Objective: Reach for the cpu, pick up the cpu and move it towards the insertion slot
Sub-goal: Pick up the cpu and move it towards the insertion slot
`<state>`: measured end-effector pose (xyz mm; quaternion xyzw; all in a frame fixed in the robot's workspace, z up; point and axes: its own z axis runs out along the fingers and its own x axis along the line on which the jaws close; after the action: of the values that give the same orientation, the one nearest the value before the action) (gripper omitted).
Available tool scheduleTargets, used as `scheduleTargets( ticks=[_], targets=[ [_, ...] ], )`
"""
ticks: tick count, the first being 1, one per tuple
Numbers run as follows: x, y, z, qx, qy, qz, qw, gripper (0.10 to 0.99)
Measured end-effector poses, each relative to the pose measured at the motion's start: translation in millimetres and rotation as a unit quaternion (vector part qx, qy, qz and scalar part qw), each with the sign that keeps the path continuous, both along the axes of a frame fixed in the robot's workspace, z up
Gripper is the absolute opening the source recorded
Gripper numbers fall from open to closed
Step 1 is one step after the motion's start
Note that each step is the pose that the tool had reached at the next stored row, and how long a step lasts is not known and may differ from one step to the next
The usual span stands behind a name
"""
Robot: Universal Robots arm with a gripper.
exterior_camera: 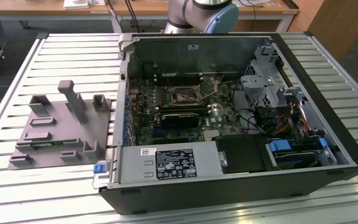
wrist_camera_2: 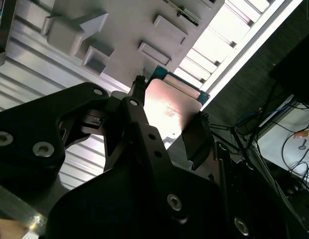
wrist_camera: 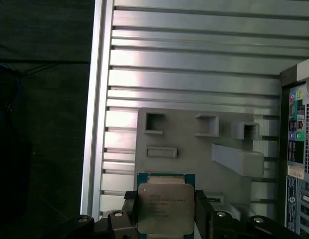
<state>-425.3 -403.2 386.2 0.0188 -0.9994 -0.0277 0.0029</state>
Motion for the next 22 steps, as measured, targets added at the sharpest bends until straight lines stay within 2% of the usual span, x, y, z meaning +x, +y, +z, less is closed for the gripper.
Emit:
scheduleTargets(
  ticks=[14, 22],
  targets=[
    [7.6, 0.0, 9.1, 0.0000, 0.0001, 0.000, 1.0000, 0.541],
    [25.8, 0.0, 9.2, 0.0000, 0.0002, 0.000, 1.0000, 0.541]
  ],
)
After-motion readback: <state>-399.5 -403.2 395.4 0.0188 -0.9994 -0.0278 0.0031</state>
